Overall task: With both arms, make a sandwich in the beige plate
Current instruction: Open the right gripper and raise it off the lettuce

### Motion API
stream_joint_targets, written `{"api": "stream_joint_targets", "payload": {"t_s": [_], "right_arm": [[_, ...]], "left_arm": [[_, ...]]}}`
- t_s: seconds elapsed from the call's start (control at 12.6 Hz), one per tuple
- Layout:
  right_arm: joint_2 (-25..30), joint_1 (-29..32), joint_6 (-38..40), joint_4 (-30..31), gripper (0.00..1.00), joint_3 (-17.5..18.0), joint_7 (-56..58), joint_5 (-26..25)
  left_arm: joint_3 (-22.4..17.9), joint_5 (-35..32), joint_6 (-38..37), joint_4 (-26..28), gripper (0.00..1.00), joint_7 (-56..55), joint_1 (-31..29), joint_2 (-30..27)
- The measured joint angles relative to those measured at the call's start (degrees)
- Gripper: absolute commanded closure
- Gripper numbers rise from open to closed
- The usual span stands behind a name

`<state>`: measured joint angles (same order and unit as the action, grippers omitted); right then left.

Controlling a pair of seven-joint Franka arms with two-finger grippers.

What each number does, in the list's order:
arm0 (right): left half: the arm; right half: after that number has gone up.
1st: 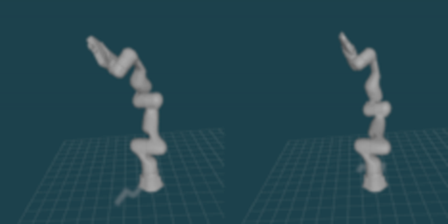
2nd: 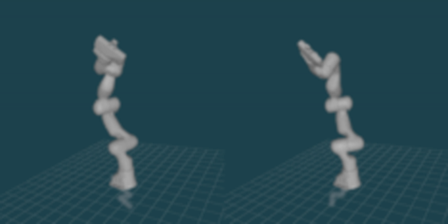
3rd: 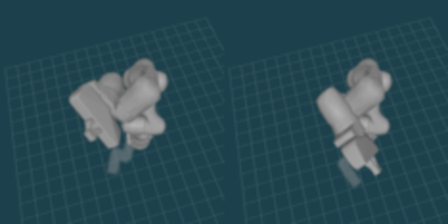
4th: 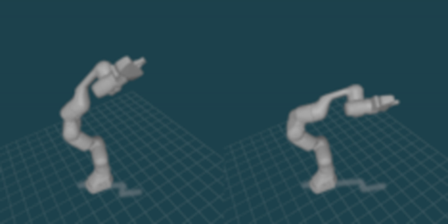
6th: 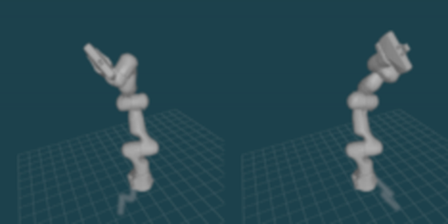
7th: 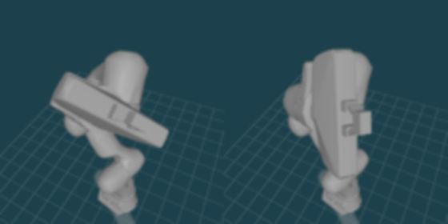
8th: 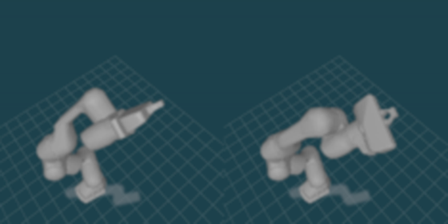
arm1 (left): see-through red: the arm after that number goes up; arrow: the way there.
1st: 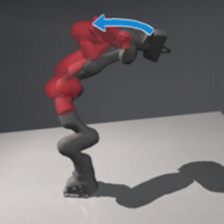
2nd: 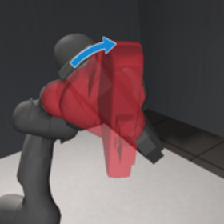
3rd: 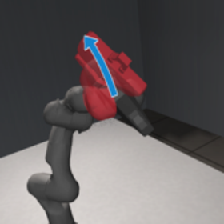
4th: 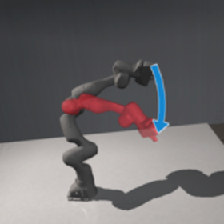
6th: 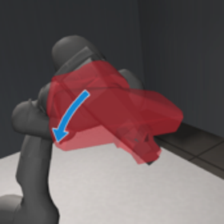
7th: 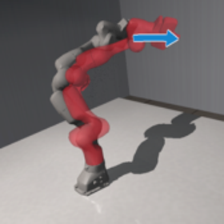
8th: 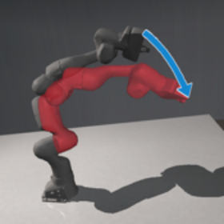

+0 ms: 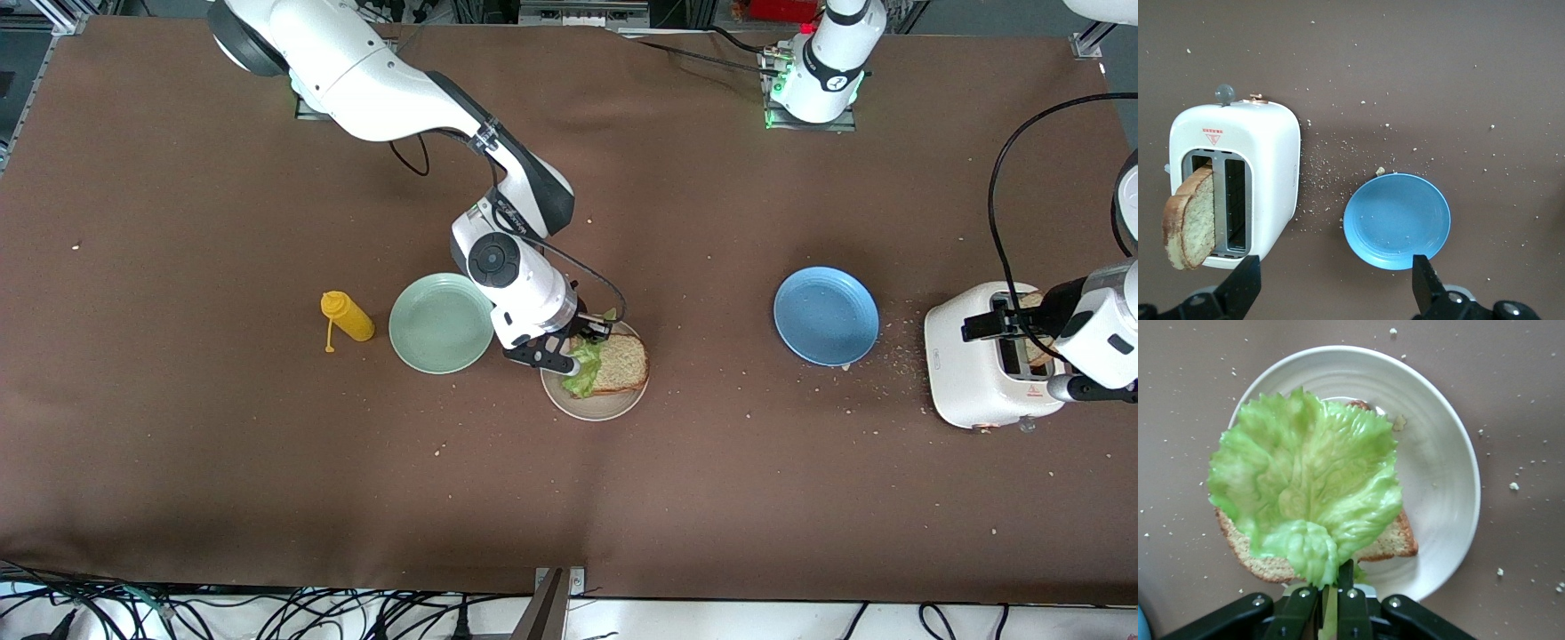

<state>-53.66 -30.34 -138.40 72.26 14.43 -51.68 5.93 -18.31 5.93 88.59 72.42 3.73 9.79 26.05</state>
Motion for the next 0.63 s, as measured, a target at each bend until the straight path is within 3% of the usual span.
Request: {"api": "stream_joint_targets", "payload": {"t_s": [0.08, 0.4, 0.63], "right_arm": [[-0.2, 0.1, -0.4, -0.2, 0.00, 0.0, 0.0, 0.0], [0.3, 0.2, -0.2, -2.0, 0.00, 0.0, 0.0, 0.0], [2.4, 0.4, 5.3, -2.8, 0.00, 0.0, 0.0, -0.2]], "left_arm": [[0.0, 0.0, 0.0, 0.0, 0.00, 0.0, 0.0, 0.0], [0.0, 0.0, 0.0, 0.0, 0.00, 0.0, 0.0, 0.0], [0.0, 0.0, 0.0, 0.0, 0.00, 0.0, 0.0, 0.0]]}}
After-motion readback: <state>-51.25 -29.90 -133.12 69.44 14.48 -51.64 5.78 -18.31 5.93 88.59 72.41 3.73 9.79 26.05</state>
